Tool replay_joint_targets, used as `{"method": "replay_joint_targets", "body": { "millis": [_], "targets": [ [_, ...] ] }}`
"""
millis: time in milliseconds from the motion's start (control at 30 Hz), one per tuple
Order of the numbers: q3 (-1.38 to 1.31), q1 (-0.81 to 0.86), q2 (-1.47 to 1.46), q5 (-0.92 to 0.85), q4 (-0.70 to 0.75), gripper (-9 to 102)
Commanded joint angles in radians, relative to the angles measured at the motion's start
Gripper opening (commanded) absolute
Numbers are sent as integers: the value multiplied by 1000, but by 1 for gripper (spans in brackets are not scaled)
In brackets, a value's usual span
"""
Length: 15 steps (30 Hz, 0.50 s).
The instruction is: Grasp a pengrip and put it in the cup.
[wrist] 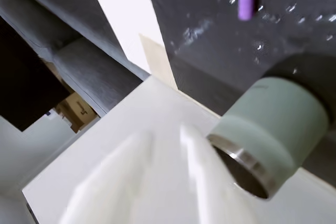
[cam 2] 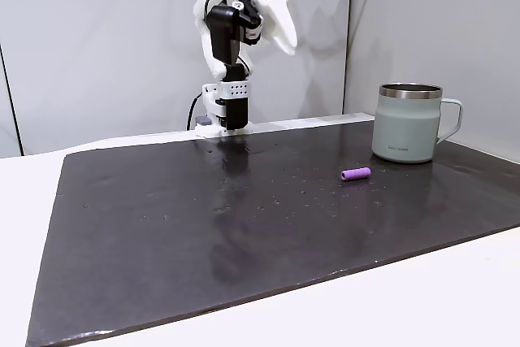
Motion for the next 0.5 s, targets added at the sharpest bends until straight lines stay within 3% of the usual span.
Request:
{"method": "replay_joint_targets", "body": {
  "millis": [0, 300, 467],
  "targets": [
    [-275, -38, -176, 74, 110, 11],
    [-828, -52, -652, 146, 420, 18],
    [-992, -58, -839, 141, 472, 20]
  ]
}}
